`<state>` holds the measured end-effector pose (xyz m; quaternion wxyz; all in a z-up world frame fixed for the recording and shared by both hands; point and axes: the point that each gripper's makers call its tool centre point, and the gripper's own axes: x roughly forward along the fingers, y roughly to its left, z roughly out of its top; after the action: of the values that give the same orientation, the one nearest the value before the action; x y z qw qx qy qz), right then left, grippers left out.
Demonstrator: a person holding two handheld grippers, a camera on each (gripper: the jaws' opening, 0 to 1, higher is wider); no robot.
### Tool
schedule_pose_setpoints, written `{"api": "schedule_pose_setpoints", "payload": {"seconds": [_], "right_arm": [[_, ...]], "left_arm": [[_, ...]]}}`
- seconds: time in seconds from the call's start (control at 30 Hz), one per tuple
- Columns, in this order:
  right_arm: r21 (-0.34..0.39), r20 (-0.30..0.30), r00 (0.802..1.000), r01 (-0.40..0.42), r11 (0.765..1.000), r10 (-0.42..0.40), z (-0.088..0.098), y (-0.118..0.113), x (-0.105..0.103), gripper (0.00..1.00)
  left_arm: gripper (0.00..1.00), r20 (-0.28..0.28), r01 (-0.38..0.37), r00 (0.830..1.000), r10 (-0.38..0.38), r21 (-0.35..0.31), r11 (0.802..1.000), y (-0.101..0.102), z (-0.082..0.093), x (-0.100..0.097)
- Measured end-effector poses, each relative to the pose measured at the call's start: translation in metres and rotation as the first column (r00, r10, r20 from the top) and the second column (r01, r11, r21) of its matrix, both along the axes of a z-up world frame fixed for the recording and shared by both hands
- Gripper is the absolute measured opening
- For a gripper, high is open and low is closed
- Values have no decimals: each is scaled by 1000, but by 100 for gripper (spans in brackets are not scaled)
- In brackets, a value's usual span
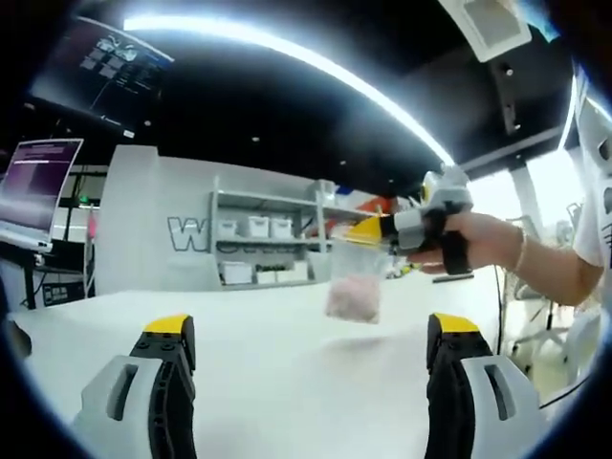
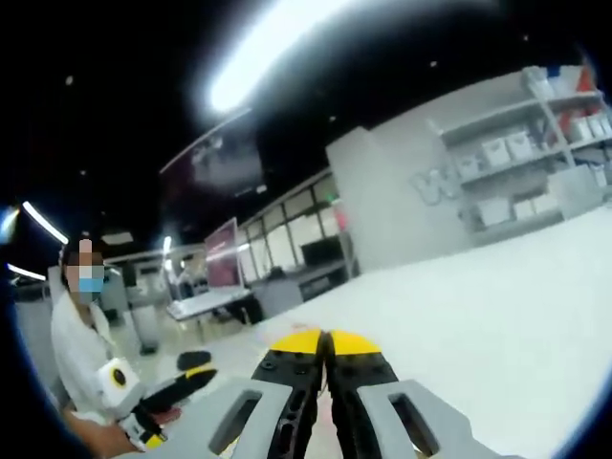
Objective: Open the resealable bag by pulling the two sides of the seal apart until the entire bag opening is separated and visibly accessible.
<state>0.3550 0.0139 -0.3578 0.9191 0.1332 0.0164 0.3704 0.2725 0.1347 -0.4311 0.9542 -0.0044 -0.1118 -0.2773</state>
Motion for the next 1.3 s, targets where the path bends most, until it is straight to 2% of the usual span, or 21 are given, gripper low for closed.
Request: {"api": "schedule_pose_setpoints", "payload": {"seconds": [0.2, 0.4, 0.57, 0.73, 0.93, 1.3], "right_arm": [[-12, 6, 1000, 10, 1000, -10, 3, 0, 7, 0], [-21, 0, 1000, 18, 1000, -18, 1, -1, 16, 0], [-15, -10, 1000, 24, 1000, -24, -1, -3, 19, 0], [-16, -18, 999, 33, 999, -33, -2, -5, 27, 0], [-22, -21, 999, 40, 999, -41, -3, -6, 34, 0], [-35, -26, 998, 60, 998, -61, -2, -9, 51, 0]], "left_arm": [[99, 0, 1, 1000, -1, 18, 1000, -2, -3, 0], [99, -9, 4, 1000, -5, -37, 999, 4, 2, 1], [99, -11, 7, 1000, -7, -16, 1000, 1, -2, 2], [99, -17, 9, 1000, -10, -37, 999, 3, 0, 2], [98, -15, 6, 1000, -7, -23, 1000, 2, -2, 3], [98, -12, 6, 1000, -6, -36, 999, 3, -1, 2]]}}
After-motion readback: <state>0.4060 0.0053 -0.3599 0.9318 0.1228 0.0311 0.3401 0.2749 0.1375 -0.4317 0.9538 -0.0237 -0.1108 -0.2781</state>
